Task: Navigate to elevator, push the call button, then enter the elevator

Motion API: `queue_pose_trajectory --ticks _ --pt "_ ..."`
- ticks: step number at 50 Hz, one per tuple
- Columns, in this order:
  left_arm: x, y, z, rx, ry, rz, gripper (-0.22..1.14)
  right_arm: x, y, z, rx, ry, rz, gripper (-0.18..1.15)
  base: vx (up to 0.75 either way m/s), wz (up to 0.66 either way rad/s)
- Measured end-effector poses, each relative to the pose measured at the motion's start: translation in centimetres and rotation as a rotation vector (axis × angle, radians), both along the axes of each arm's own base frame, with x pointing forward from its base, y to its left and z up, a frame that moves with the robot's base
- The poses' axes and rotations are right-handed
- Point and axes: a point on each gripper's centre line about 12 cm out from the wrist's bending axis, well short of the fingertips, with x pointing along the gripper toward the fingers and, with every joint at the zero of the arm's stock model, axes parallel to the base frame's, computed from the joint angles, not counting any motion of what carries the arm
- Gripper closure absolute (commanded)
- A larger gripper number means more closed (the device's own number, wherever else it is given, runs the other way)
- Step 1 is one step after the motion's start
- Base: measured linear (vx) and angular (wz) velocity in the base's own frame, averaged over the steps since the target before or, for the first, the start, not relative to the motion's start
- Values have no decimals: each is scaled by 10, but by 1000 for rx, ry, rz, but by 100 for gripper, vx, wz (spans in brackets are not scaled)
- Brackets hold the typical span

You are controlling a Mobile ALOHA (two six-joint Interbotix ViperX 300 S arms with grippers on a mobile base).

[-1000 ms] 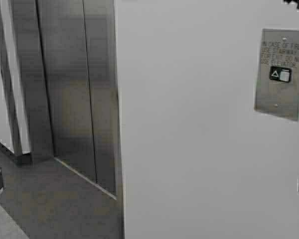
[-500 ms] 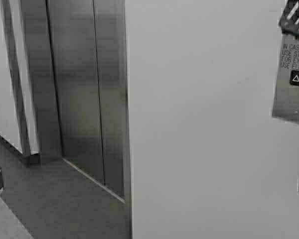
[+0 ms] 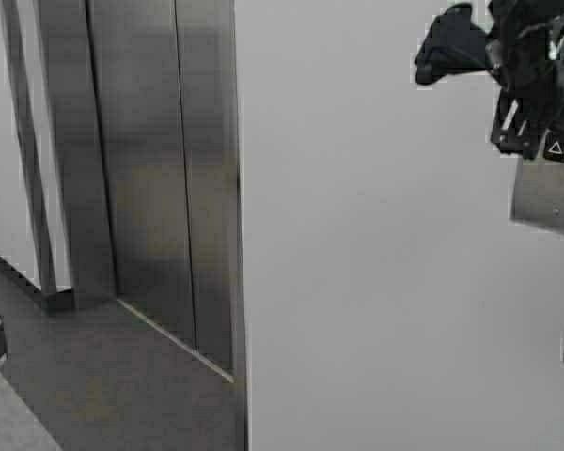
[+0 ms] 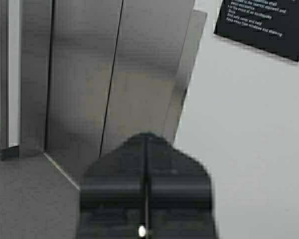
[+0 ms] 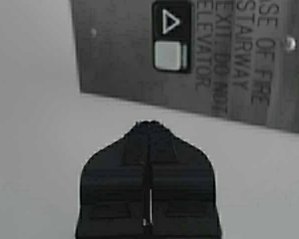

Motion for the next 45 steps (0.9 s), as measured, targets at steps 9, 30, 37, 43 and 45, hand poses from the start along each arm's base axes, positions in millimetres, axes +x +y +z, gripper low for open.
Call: queue_pose_trajectory --ticks 9,30,37,43,45 --pt "0 0 -1 2 3 0 90 18 -12 -16 -30 5 -20 91 0 0" --pt "0 0 -1 2 5 0 90 43 -40 -34 -82 32 -37 91 0 0" --pt "0 0 -2 3 11 0 90 53 -43 -38 -80 37 -26 91 0 0" --pt "2 0 -3 4 18 0 90 60 -50 -43 -74 46 -36 91 0 0" --pt "2 0 -3 4 20 0 90 62 -52 -44 -73 48 -35 91 0 0"
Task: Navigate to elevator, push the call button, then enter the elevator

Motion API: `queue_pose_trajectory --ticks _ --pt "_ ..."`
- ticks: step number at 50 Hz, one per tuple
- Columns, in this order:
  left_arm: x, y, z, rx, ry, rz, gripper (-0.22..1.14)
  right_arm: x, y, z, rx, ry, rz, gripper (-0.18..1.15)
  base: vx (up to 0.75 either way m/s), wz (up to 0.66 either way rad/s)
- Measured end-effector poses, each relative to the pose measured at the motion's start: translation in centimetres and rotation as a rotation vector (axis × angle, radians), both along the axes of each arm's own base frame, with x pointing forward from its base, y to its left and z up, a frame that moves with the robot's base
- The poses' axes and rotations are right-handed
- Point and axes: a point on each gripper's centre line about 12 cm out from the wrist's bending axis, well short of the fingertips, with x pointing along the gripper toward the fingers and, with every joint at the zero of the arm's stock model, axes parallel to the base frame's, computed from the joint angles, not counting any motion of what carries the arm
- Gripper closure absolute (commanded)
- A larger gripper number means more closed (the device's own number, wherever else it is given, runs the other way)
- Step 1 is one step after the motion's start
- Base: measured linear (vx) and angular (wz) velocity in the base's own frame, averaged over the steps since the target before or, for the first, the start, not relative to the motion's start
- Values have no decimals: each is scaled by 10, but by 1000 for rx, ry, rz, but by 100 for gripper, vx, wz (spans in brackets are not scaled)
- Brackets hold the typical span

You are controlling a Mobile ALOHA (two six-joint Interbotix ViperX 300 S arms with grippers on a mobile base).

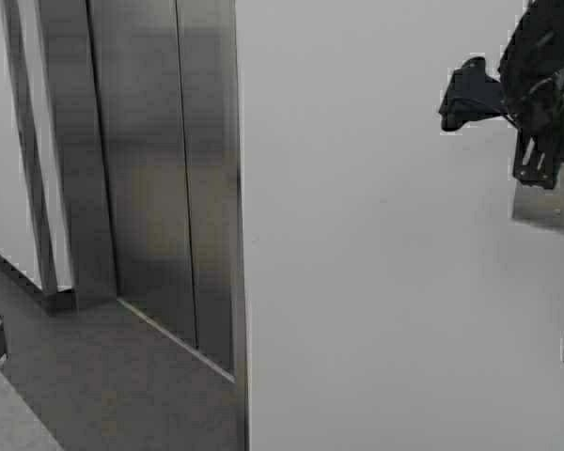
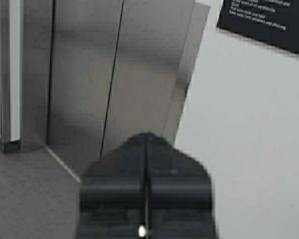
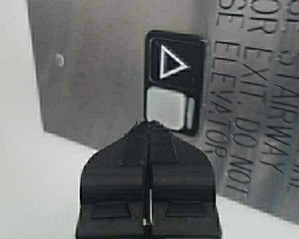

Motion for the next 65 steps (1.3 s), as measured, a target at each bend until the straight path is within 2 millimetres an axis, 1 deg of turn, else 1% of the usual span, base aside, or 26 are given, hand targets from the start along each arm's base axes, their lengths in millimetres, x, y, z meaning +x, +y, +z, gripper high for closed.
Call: queue_pose_trajectory --ticks 10,26,35,39,42,44,51,55,65 --pt "1 0 -1 2 9 0 90 11 -6 -4 -17 4 12 91 0 0" --pt "5 0 -6 4 35 0 90 26 -3 -4 -2 -9 36 91 0 0" --pt "5 0 -6 6 37 0 90 25 -3 -3 -13 1 47 91 -1 0" --pt "5 0 -6 4 38 0 90 20 -2 0 -20 8 58 91 -1 0" --pt "5 0 -6 1 37 0 90 15 5 9 -17 -6 76 91 0 0" --pt "5 0 -6 1 35 0 90 11 14 17 -6 -24 89 91 0 0" --pt "5 0 -6 1 37 0 90 -9 51 40 46 -50 138 91 0 0" --pt "5 0 -6 1 38 0 90 -24 71 50 84 -32 158 91 0 -1" --pt "4 0 -4 2 28 0 90 -55 110 79 229 38 165 91 -1 -4"
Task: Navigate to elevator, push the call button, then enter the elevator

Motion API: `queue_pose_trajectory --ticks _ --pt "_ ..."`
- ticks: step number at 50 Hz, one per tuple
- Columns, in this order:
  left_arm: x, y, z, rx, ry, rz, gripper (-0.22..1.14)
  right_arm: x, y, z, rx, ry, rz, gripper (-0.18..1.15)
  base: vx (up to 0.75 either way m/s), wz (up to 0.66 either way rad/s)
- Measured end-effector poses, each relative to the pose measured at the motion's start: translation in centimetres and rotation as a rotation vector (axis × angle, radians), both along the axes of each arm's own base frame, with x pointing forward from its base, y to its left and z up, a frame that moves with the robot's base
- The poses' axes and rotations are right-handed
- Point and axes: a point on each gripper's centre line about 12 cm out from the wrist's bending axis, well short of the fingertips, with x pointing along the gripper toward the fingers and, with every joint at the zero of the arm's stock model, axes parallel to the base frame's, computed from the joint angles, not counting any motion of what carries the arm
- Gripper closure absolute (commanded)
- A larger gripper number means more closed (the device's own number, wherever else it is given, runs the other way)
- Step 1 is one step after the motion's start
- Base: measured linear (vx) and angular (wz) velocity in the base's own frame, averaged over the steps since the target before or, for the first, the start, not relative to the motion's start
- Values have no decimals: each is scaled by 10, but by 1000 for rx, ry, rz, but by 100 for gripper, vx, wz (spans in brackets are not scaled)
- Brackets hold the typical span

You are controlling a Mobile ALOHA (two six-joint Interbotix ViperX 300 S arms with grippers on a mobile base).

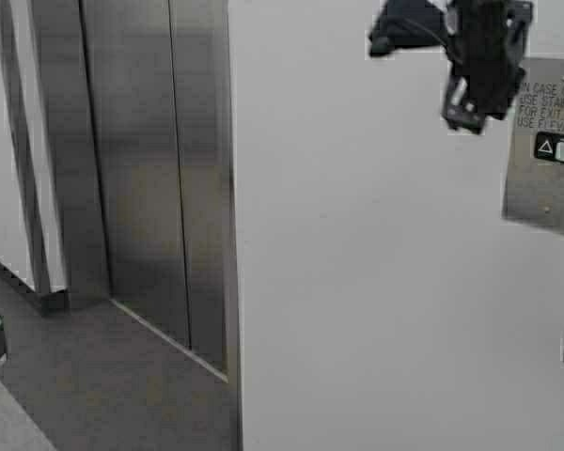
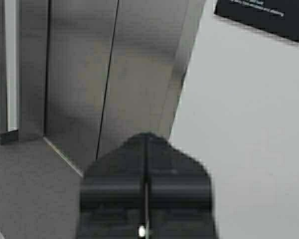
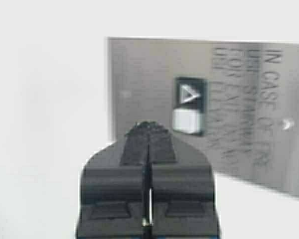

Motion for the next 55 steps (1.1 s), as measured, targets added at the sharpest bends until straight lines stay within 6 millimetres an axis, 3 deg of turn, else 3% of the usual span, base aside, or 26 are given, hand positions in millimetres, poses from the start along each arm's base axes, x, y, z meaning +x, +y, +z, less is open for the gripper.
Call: queue_pose_trajectory --ticks 7,18,29,45,55 --pt "-1 0 1 8 -5 0 90 -17 25 30 189 63 -5 91 -3 -4" --pt "-3 0 1 10 -20 1 90 -36 48 71 490 151 18 91 -4 -5" --pt "-4 0 0 25 -27 3 90 -41 66 104 716 106 92 91 -6 -3" --pt "-4 0 -2 39 -31 5 90 -31 83 130 910 -75 204 91 -7 3" --pt "-4 0 -3 42 -31 5 90 -30 85 124 939 -145 263 91 -6 12"
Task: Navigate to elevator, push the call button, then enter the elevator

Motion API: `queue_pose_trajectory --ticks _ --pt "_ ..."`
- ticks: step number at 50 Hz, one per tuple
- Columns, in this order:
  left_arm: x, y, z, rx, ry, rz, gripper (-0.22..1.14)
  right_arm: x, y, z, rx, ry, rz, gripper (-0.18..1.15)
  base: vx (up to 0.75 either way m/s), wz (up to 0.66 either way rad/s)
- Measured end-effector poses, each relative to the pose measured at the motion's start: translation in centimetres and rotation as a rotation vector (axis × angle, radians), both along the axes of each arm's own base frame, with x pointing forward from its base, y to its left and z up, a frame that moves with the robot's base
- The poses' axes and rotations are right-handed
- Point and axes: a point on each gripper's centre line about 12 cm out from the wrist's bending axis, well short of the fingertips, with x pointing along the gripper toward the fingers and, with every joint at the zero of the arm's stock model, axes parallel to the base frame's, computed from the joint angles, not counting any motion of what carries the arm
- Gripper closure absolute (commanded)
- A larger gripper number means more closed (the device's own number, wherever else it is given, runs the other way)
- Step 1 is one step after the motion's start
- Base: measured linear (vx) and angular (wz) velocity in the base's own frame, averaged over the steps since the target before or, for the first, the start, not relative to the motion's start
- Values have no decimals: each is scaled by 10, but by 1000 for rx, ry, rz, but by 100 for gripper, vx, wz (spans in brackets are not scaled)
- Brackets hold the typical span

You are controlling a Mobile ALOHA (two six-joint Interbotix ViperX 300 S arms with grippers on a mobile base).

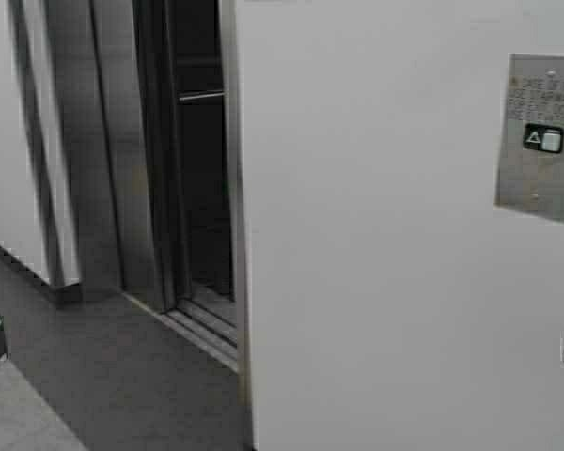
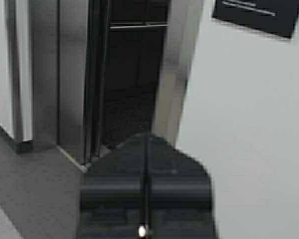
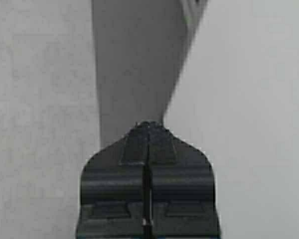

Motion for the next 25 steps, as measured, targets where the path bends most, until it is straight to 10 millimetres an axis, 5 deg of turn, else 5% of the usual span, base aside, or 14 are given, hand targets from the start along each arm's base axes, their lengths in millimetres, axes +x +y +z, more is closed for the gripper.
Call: queue_pose_trajectory --ticks 25 --pt "4 0 -4 2 20 1 90 14 -23 -3 41 -52 -71 91 3 30"
